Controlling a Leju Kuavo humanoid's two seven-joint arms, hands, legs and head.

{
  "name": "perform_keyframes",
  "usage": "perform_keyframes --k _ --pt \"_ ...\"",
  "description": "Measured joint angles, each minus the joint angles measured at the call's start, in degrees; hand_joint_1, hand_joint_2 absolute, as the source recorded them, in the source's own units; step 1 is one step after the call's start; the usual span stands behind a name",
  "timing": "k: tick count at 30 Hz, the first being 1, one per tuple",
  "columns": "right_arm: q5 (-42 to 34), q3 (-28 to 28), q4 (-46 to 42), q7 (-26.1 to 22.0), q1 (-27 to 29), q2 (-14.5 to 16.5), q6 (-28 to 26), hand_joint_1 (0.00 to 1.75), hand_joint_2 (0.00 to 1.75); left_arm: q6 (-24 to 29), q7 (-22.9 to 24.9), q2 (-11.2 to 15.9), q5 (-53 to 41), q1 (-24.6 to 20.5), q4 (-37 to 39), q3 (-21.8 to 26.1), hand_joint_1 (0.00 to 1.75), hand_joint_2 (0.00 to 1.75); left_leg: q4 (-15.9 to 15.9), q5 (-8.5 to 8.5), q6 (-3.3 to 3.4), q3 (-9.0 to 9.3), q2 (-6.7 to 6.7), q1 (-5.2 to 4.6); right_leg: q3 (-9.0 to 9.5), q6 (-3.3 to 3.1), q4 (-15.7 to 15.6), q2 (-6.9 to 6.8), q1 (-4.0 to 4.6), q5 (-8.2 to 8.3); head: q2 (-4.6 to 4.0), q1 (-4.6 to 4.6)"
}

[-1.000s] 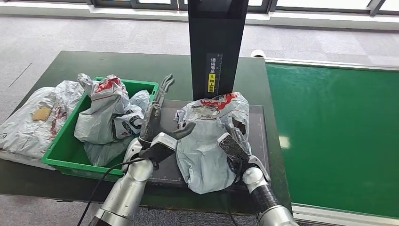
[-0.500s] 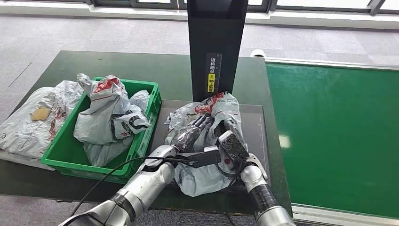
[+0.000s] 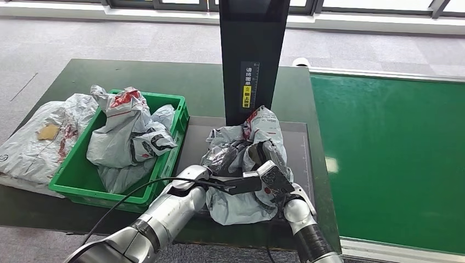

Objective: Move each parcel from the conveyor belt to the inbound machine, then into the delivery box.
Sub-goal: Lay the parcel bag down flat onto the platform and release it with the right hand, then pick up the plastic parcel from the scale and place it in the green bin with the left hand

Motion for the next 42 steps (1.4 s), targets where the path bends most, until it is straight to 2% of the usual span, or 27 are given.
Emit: perform_keyframes --k 3,7,9,12,17,22,25,28,31,33,37,42 --pt "0.5 0.2 -2.1 -0.1 0.8 -0.1 -0.7 0.00 0.00 8.0 3.8 0.0 -2.9 0.0 0.0 -0.1 1.75 1.75 0.0 0.00 0.00 0.00 -0.02 0.01 -0.01 0.00 0.0 0.00 0.01 0.00 0.00 0.00" --pt "3.0 0.4 -6.9 -0.6 2.3 -0.2 -0.5 0.00 0.00 24.9 11.8 0.1 -10.9 1.2 -2.8 0.1 1.75 1.75 0.0 -0.01 0.00 -0.01 -0.01 0.00 -0.02 -0.01 0.0 0.01 0.00 -0.02 0.00 0.00" --pt "4.0 0.4 -9.3 -0.9 2.8 -0.2 -0.2 0.00 0.00 28.5 14.1 0.3 -14.9 2.5 -6.8 0.9 1.75 1.75 0.0 -0.02 -0.01 -0.01 -0.01 0.00 -0.02 -0.02 0.0 0.02 0.00 -0.04 0.00 0.01" --pt "5.0 0.4 -11.8 -1.0 3.2 -0.2 0.2 0.00 0.00 29.2 14.5 0.7 -19.6 5.6 -15.1 2.8 1.75 1.75 0.0 -0.02 -0.01 -0.01 0.04 0.00 -0.05 -0.02 0.0 0.04 0.00 -0.04 0.00 0.02" --pt "6.0 0.0 -14.5 -1.0 3.9 -0.2 0.7 0.00 0.00 29.4 15.0 1.7 -22.3 10.5 -34.9 5.8 1.75 1.75 0.0 -0.02 -0.01 -0.01 0.08 0.01 -0.07 -0.02 0.0 0.07 0.01 -0.04 0.00 0.01" --pt "6.0 -0.4 -16.0 -1.0 4.7 -0.2 0.7 0.00 0.00 29.4 19.7 5.2 -22.3 12.2 -50.3 5.5 1.75 1.75 0.0 -0.02 -0.02 -0.01 0.08 0.03 -0.08 -0.02 0.0 0.07 0.03 -0.04 0.00 0.00" --pt "5.9 -0.5 -16.6 -1.0 5.0 -0.2 0.5 0.00 0.00 29.4 20.4 7.0 -22.3 12.5 -57.0 5.3 1.75 1.75 0.0 -0.01 -0.02 -0.01 0.07 0.04 -0.07 -0.03 0.0 0.06 0.04 -0.04 0.00 0.01" --pt "5.7 -0.5 -17.0 -1.0 5.2 -0.2 0.3 0.00 0.00 29.4 18.8 8.1 -22.4 13.5 -62.4 5.4 1.75 1.75 0.0 -0.01 -0.02 -0.01 0.09 0.03 -0.07 -0.03 0.0 0.08 0.03 -0.04 0.00 0.00" --pt "5.3 -0.5 -17.2 -1.0 5.5 -0.2 -0.1 0.00 0.00 29.4 14.1 7.6 -22.4 14.8 -68.2 6.4 1.75 1.75 0.0 -0.02 -0.01 -0.01 0.07 0.02 -0.06 -0.03 0.0 0.08 0.01 -0.04 0.00 0.00" --pt "5.2 -0.5 -17.3 -1.0 5.6 -0.2 -0.5 0.00 0.00 29.4 11.5 6.7 -22.4 15.6 -71.2 7.5 1.75 1.75 0.0 -0.03 0.00 -0.01 0.07 0.00 -0.06 -0.02 0.0 0.08 0.00 -0.05 0.00 0.01" --pt "5.1 -0.5 -17.4 -1.0 5.8 -0.2 -1.0 0.00 0.00 29.4 10.1 4.9 -22.4 16.4 -73.7 9.4 1.75 1.75 0.0 -0.07 0.02 0.00 0.07 -0.01 -0.07 0.01 0.0 0.06 -0.01 -0.09 0.00 0.01" --pt "4.9 -0.7 -18.7 -1.0 6.8 -0.2 -1.6 0.00 0.00 29.1 11.2 2.9 -22.2 15.3 -63.6 15.8 1.75 1.75 0.0 -0.05 0.00 0.09 0.12 0.01 -0.01 -0.01 0.0 0.10 0.01 -0.06 0.00 0.01"
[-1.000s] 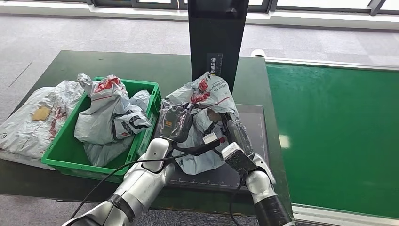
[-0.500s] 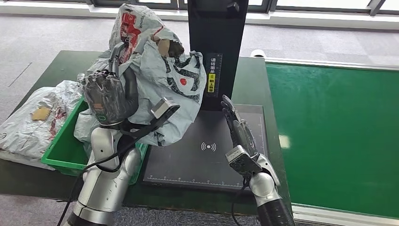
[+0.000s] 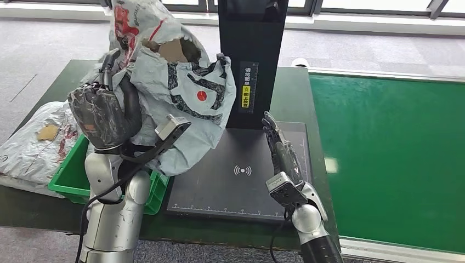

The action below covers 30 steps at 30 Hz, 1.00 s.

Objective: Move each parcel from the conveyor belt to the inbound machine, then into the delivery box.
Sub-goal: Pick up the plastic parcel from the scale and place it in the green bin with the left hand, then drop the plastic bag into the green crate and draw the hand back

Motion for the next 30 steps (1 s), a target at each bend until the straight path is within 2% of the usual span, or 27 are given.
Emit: perform_keyframes --k 4,10,13,19,27,30 --pt "0.0 -0.3 -0.6 0.0 0.6 -0.1 0.4 0.00 0.00 0.0 3.5 0.1 0.4 -2.1 9.9 6.1 1.75 1.75 0.0 0.07 -0.07 0.01 0.09 0.02 -0.04 -0.05 0.0 0.12 0.02 0.07 0.00 0.00" --pt "0.2 -0.7 -0.6 0.0 0.9 -0.1 0.8 0.00 0.00 0.0 3.4 0.7 1.2 -3.4 17.4 12.0 1.75 1.75 0.0 0.06 -0.08 -0.03 0.05 0.04 -0.04 -0.07 0.0 0.13 0.03 0.07 0.00 0.00" --pt "0.5 -1.1 -0.8 0.0 1.1 -0.1 1.2 0.00 0.00 0.0 2.5 1.0 1.6 -3.8 19.9 16.5 1.75 1.75 0.0 0.03 -0.10 -0.03 0.10 0.03 -0.08 -0.06 0.0 0.18 0.02 0.06 0.00 0.00" --pt "1.6 -2.1 -1.5 0.0 1.3 0.0 2.4 0.00 0.00 0.1 3.0 1.2 1.4 -3.8 21.8 23.0 1.75 1.75 0.0 0.02 -0.09 -0.04 0.06 0.03 -0.07 -0.07 0.0 0.15 0.02 0.02 0.00 0.00" --pt "2.4 -2.9 -1.9 0.0 1.6 0.1 2.5 0.00 0.00 0.1 6.1 1.4 1.0 -3.7 21.0 27.6 1.75 1.75 0.0 0.02 -0.09 -0.03 0.05 0.04 -0.04 -0.07 0.0 0.12 0.02 0.02 0.00 0.00" --pt "2.7 -3.5 -2.1 0.0 1.9 0.3 2.8 0.00 0.00 0.1 4.9 1.6 1.8 -3.6 20.1 30.5 1.75 1.75 0.0 0.02 -0.09 -0.03 0.05 0.04 -0.04 -0.07 0.0 0.12 0.03 0.01 0.00 0.00"
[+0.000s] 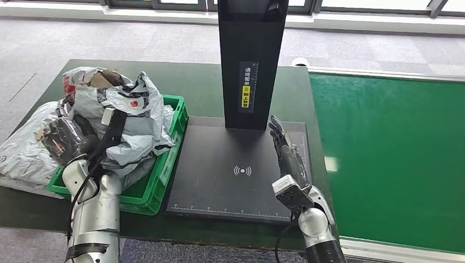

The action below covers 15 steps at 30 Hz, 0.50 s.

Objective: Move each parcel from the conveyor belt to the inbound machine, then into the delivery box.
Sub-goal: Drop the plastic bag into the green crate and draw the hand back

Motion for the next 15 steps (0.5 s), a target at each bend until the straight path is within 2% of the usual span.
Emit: perform_keyframes --k 6,12,15 --pt "0.2 -1.0 -0.8 0.0 0.5 0.2 0.3 0.00 0.00 0.0 -3.2 0.0 0.5 0.1 -0.9 6.2 1.75 1.75 0.0 0.00 0.00 0.00 -0.03 0.01 -0.01 -0.02 0.0 -0.03 0.01 -0.02 0.00 0.00" --pt "0.5 -1.3 -1.5 0.0 0.8 0.5 0.4 0.00 0.00 0.0 -2.8 -0.2 -0.5 0.1 -0.9 8.0 1.75 1.75 0.0 0.00 0.01 0.00 -0.03 -0.01 0.00 -0.02 0.0 -0.04 -0.01 -0.02 0.00 0.01" --pt "0.6 -1.5 -1.6 0.0 0.9 0.6 0.5 0.00 0.00 0.0 -2.8 -0.3 -0.5 0.1 -0.9 8.3 0.44 1.75 0.0 -0.01 0.01 0.00 -0.03 -0.01 0.01 -0.02 0.0 -0.04 -0.01 -0.02 0.00 0.00"
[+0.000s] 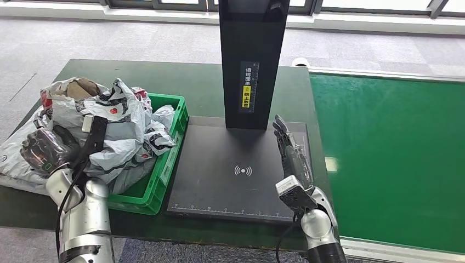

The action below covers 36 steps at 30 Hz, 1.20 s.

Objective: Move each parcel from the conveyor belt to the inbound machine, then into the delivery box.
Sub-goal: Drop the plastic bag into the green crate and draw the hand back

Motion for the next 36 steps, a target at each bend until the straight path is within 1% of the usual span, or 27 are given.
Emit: perform_keyframes --k 1,4,6,10,18,22,24,26,27,30,31,32,34,36 --pt "0.0 0.0 0.0 0.0 0.0 0.0 0.0 0.00 0.00 0.0 0.0 0.0 0.1 0.0 0.0 0.1 0.00 1.31 0.0 0.00 0.00 0.00 0.00 0.00 0.00 0.00 0.0 0.00 0.00 0.00 0.00 0.00" --pt "0.5 -0.2 -0.1 0.0 0.0 0.0 0.3 0.00 0.00 0.0 1.1 0.0 0.7 0.0 0.6 -0.1 0.00 0.00 0.0 0.00 0.00 0.01 0.01 0.00 -0.02 0.00 0.0 0.00 0.00 0.00 0.00 0.00" --pt "1.1 -0.4 -0.1 0.0 0.0 0.2 0.6 0.00 0.00 0.0 1.7 0.0 0.7 -0.2 2.0 -0.4 0.00 0.00 0.0 0.00 0.00 0.01 0.00 0.00 -0.02 0.00 0.0 0.00 0.01 0.00 0.00 -0.01" --pt "1.4 -0.5 -0.1 0.0 0.0 0.3 0.7 0.00 0.00 0.0 0.5 0.1 1.1 -0.2 4.3 -0.6 0.00 0.00 0.0 0.00 0.00 0.01 0.01 0.01 -0.02 0.00 0.0 0.01 0.02 0.00 0.00 0.00" --pt "1.4 -0.5 -0.1 0.0 0.1 0.5 0.7 0.00 0.00 0.0 0.0 0.1 1.5 -0.2 6.1 -0.8 0.00 0.00 0.0 -0.01 0.00 0.01 0.02 0.00 -0.02 0.00 0.0 0.01 0.00 0.00 0.00 0.00" --pt "1.3 -0.5 -0.1 0.0 0.1 0.5 0.7 0.00 0.00 0.0 -2.6 0.1 3.4 -0.2 6.3 -0.7 0.00 0.00 0.0 -0.01 0.00 0.00 0.01 0.01 -0.01 0.00 0.0 0.00 0.01 0.00 0.00 0.00" --pt "1.2 -0.5 0.0 0.0 0.0 0.5 0.7 0.00 0.00 0.0 -5.8 -0.1 5.3 -0.2 6.1 -0.2 0.00 0.00 0.0 -0.01 0.00 0.00 0.02 0.01 -0.01 0.00 0.0 0.01 0.01 0.00 0.00 0.00" --pt "1.1 -0.5 0.0 0.0 0.0 0.5 0.7 0.00 0.00 0.0 -11.5 -0.6 8.5 -0.3 5.1 1.3 0.00 0.00 0.0 -0.01 0.00 0.00 0.02 0.01 -0.02 0.00 0.0 0.01 0.01 0.00 0.00 0.00" --pt "1.1 -0.6 0.0 0.0 0.0 0.5 0.7 0.00 0.00 0.0 -15.6 -1.1 10.9 -0.5 4.5 2.4 0.00 0.00 0.0 -0.01 0.00 0.00 0.02 0.01 -0.02 0.00 0.0 0.01 0.01 0.00 0.00 0.00" --pt "0.9 -0.7 0.0 0.0 -0.1 0.5 0.7 0.00 0.00 0.0 -30.2 -2.6 21.2 -1.8 3.2 7.7 0.00 0.00 0.0 -0.01 0.00 0.00 0.01 0.00 -0.01 0.00 0.0 0.00 0.01 0.00 0.00 0.00" --pt "0.9 -0.8 0.1 0.0 -0.2 0.5 0.7 0.00 0.00 0.0 -34.0 -3.0 24.5 -2.3 3.0 9.5 0.00 0.00 0.0 -0.01 0.00 0.00 0.02 0.00 -0.01 0.00 0.0 0.00 0.01 0.00 0.00 0.00" --pt "0.8 -1.0 0.2 0.0 -0.3 0.5 0.7 0.00 0.00 0.0 -36.6 -3.3 27.2 -2.8 3.0 11.1 0.00 0.00 0.0 -0.01 0.00 0.00 0.02 0.00 -0.01 0.00 0.0 0.00 0.01 0.00 0.00 0.00" --pt "0.8 -1.4 0.5 0.0 -0.4 0.5 0.7 0.00 0.00 0.0 -38.4 -3.7 31.7 -3.0 2.5 12.9 0.00 0.00 0.0 -0.01 0.00 0.00 0.02 0.01 -0.02 0.00 0.0 0.00 0.01 0.00 0.00 0.00" --pt "0.6 -1.7 1.0 0.0 -0.8 0.5 0.7 0.00 0.00 0.0 -38.8 -4.1 37.1 -2.8 1.1 13.1 0.00 0.00 0.0 -0.01 0.00 0.00 0.01 0.01 -0.02 0.00 0.0 0.00 0.02 0.00 0.00 0.00"
